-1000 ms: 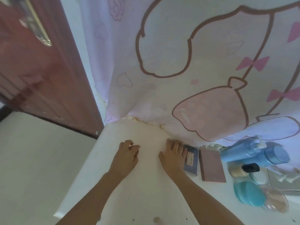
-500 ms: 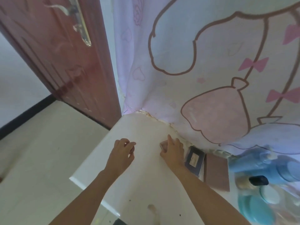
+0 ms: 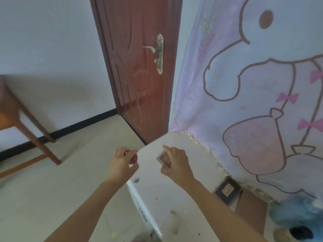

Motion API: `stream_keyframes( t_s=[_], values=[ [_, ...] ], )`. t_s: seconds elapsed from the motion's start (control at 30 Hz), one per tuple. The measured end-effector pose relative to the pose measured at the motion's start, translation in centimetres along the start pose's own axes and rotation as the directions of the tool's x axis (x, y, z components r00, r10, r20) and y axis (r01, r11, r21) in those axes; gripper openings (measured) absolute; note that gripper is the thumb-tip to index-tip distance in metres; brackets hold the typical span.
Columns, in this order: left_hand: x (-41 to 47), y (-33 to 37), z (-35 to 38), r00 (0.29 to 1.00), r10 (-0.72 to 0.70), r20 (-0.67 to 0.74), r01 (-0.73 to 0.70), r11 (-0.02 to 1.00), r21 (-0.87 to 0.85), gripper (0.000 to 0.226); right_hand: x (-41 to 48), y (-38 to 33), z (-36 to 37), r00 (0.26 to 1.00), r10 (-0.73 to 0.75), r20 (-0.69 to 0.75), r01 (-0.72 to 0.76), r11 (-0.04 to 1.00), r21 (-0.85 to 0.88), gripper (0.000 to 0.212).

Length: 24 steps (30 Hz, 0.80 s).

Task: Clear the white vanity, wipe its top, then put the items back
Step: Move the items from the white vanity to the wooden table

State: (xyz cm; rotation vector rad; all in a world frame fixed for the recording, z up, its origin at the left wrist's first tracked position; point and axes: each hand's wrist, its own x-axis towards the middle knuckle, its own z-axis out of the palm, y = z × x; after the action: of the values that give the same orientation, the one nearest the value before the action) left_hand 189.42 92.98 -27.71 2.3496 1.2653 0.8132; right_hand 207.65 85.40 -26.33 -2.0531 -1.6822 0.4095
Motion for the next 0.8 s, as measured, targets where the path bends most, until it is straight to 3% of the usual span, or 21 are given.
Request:
stream_keyframes(
  t_s=[0.13,0.27,0.57,0.8],
  values=[
    [-3.8,-3.1,-5.3,0.987,-0.087,-0.137,0.100,0.991,0.085,0.032,0.8,-5.3,1.7,0.978,-0.199,0.059,0.200,0.980,-0.023,0.062],
    [-9.2,-6.6,-11.9,0.941,-0.198,-0.273,0.244,0.959,0.144,0.032,1.4,-12.6,4.6,0.907,-0.388,0.162,0.396,0.918,-0.018,0.062],
    [-25.8,-15.6,-29.1,0.722,-0.399,-0.566,0.569,0.807,0.157,0.031,-2.8,-34.6,13.6,0.587,-0.755,0.292,0.777,0.627,0.060,0.058],
    [-37.3,-21.1,-41.1,0.562,-0.431,-0.706,0.689,0.716,0.111,0.031,-8.0,-50.5,19.1,0.393,-0.878,0.275,0.893,0.435,0.114,0.045]
  ],
)
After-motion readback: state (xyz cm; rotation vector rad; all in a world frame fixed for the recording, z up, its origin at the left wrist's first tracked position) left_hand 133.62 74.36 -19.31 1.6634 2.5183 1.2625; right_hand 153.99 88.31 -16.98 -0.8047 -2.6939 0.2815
